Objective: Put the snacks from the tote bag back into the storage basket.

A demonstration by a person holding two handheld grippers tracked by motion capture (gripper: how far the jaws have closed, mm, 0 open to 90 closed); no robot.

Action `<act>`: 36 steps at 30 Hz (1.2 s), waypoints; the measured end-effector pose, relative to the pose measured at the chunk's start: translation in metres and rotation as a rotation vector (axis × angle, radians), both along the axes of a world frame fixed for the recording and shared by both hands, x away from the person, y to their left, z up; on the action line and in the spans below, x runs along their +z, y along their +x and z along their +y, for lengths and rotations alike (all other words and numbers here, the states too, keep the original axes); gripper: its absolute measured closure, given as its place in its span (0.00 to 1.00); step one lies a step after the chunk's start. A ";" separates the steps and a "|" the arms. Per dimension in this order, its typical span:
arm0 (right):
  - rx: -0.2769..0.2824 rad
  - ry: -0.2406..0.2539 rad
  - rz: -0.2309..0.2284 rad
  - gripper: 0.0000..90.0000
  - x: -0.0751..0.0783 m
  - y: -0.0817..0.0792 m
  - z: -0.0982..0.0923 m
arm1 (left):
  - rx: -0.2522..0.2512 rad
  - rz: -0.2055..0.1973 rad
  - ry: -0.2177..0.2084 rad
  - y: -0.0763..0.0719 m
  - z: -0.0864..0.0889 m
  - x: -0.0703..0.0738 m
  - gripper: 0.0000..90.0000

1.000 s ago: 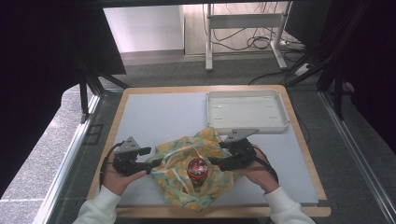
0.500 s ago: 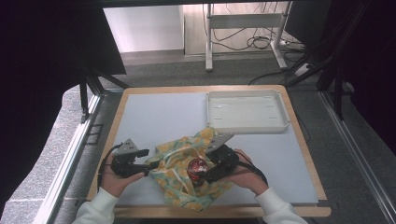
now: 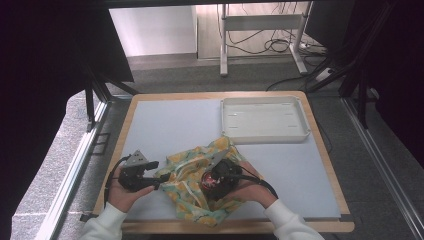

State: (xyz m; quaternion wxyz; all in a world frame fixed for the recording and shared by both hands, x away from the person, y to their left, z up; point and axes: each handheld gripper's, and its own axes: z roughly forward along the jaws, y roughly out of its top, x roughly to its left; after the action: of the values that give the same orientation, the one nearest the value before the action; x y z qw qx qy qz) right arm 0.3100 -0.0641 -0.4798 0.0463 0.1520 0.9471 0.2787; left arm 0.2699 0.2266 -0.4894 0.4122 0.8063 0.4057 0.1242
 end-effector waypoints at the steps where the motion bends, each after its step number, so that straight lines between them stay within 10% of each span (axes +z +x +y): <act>1: 0.003 -0.008 0.000 0.20 -0.001 0.000 0.001 | 0.000 0.000 0.001 0.000 0.000 0.000 0.37; 16: -0.012 -0.028 -0.005 0.24 -0.001 0.002 0.004 | -0.004 0.004 0.003 0.000 -0.001 -0.002 0.37; 36: -0.050 0.120 -0.062 0.25 0.045 0.000 -0.018 | -0.003 0.009 0.006 0.001 -0.002 -0.004 0.37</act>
State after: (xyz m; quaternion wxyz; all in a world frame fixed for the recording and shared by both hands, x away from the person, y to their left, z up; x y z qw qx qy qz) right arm 0.3098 -0.0817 -0.4344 0.0734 0.1693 0.9228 0.3384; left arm 0.2705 0.2248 -0.4929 0.4080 0.8088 0.4059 0.1211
